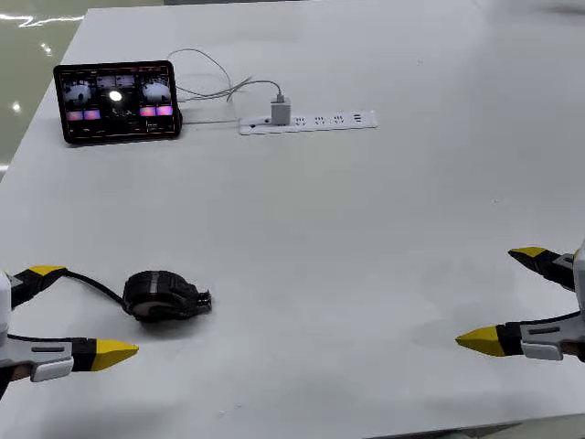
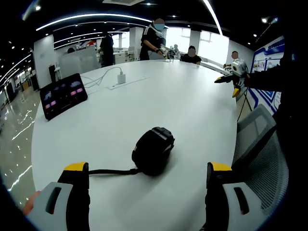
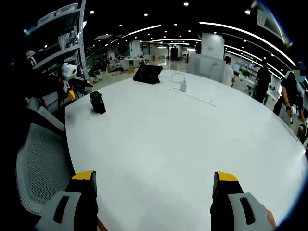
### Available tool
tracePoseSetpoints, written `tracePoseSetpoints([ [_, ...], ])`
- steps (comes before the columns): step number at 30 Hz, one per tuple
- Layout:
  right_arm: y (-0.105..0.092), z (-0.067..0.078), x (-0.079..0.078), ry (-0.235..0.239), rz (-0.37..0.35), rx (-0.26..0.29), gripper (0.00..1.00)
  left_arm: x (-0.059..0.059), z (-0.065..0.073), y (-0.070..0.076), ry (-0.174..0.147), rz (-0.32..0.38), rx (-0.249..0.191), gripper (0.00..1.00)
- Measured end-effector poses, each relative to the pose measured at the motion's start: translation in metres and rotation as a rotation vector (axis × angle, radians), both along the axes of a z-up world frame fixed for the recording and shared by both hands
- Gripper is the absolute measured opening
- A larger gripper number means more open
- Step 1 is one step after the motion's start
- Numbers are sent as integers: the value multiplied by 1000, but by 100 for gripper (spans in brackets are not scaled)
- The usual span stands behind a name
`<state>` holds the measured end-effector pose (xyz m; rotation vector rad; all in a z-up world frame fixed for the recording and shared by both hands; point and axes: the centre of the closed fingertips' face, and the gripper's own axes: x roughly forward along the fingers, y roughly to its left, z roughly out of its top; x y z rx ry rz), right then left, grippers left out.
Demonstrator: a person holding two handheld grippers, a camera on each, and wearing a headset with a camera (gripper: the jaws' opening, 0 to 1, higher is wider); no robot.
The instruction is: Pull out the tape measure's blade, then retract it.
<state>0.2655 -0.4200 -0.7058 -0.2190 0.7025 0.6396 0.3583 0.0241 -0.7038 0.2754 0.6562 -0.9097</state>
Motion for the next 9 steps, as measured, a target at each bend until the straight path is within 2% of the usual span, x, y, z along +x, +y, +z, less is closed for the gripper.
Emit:
tracePoseSetpoints([
  [5,1,0,0,-1,-2,4,99,-1,1,0,10,-7,0,99],
  [9,3,0,-1,2,2,4,99,1,3,2,4,-6,1,99],
])
